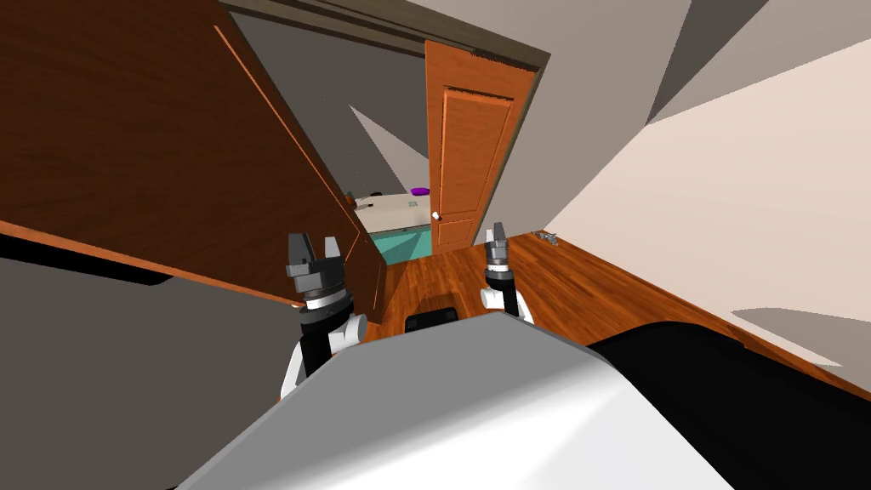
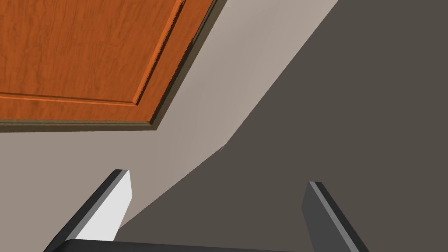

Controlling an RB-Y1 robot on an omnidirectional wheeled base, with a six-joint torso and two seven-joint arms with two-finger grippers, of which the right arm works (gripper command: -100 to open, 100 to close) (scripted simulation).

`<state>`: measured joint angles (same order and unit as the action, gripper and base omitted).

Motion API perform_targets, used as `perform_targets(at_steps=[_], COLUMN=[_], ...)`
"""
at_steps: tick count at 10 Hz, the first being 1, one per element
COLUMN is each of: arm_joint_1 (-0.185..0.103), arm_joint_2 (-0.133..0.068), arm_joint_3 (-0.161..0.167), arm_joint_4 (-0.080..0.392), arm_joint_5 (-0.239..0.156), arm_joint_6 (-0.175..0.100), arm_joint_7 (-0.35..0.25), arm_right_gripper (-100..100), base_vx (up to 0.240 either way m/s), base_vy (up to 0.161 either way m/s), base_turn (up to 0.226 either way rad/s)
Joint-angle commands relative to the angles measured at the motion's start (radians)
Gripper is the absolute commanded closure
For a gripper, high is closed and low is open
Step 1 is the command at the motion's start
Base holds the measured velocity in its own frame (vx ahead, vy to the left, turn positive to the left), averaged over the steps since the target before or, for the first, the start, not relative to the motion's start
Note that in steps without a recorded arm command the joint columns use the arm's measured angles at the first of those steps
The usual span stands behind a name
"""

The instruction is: Pull the door open

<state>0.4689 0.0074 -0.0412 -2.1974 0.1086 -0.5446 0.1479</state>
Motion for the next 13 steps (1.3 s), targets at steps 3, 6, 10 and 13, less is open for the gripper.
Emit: perform_targets(at_steps=[3, 6, 10, 13], arm_joint_1=[-0.023, -0.042, -0.07, -0.093], arm_joint_2=[-0.02, -0.032, -0.048, -0.059], arm_joint_3=[-0.015, -0.025, -0.04, -0.052], arm_joint_4=[0.076, 0.132, 0.216, 0.282], arm_joint_5=[0.017, 0.03, 0.05, 0.066], arm_joint_6=[-0.02, -0.032, -0.05, -0.065], arm_joint_7=[0.051, 0.09, 0.147, 0.193], arm_right_gripper=[-100, -100, -100, -100], base_vx=[0.126, 0.087, 0.093, 0.101], base_vy=[0.005, 0.001, 0.006, 0.006], base_turn=[0.011, 0.01, 0.011, 0.011])
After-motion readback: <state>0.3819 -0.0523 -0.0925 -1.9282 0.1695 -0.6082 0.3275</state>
